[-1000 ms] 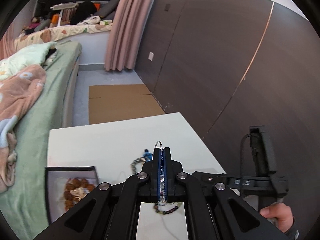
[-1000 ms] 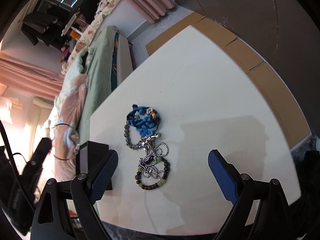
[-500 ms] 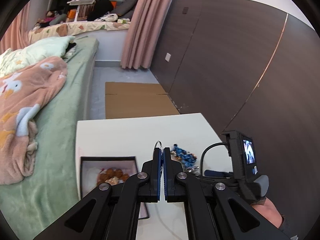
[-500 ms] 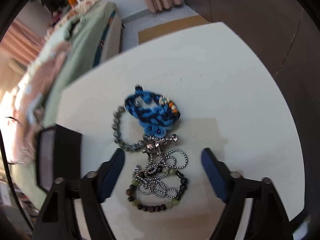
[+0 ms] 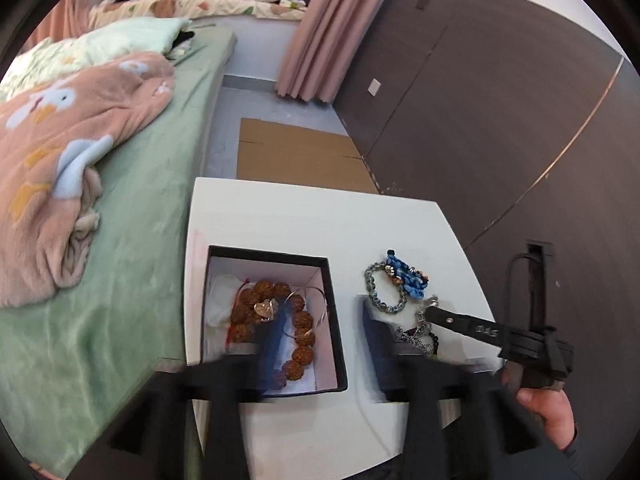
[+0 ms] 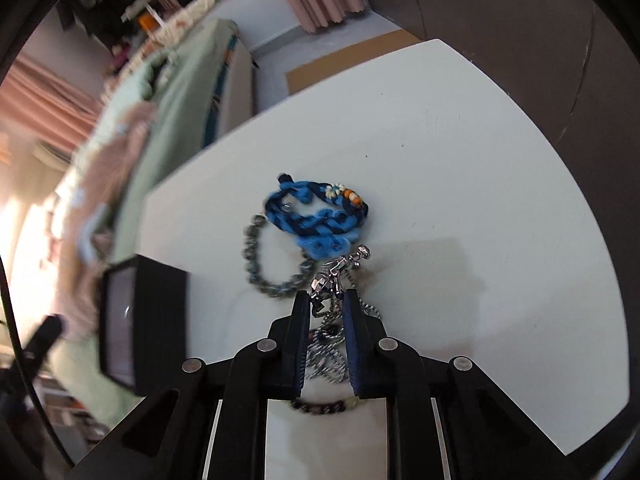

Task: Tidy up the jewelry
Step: 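Place the silver chain in the box with left while right grasps a silver charm chain, then lift the long silver chain with the right gripper and carry it over the box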

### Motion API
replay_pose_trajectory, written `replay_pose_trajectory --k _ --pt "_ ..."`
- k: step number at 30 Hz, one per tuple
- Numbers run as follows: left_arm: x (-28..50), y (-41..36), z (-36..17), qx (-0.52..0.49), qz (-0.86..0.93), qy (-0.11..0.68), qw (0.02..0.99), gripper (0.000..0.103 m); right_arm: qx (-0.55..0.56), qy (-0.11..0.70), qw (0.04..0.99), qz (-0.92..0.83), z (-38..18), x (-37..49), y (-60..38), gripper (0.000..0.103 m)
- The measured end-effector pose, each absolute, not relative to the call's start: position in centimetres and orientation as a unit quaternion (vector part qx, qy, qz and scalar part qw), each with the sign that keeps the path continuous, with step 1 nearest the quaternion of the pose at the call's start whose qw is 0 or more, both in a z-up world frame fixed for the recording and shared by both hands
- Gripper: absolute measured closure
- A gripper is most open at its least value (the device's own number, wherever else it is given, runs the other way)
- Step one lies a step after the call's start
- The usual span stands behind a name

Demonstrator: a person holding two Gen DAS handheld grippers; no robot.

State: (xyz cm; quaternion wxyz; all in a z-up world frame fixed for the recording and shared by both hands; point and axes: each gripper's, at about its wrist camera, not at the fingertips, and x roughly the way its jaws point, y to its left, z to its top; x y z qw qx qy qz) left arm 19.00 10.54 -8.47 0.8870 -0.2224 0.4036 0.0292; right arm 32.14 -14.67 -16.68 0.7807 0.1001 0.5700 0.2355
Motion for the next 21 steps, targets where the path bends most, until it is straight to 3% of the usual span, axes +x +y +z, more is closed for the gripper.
replay_pose_trajectory --k 2,16,21 --pt "18.0 10.9 -8.2 -0.229 0.035 0.386 0.893 0.026 0.125 0.562 0.778 0.250 -16.3 31.7 -15.5 0.085" --pt "15.5 12.3 -8.5 -0.248 0.039 0.388 0.887 0.026 0.149 0.494 0.796 0.316 -7.3 28.5 -15.0 0.085" --pt "14.2 12.8 -7.8 -0.246 0.039 0.374 0.893 0.016 0.131 0.453 0.817 0.332 -1.6 27.2 -14.3 0.085"
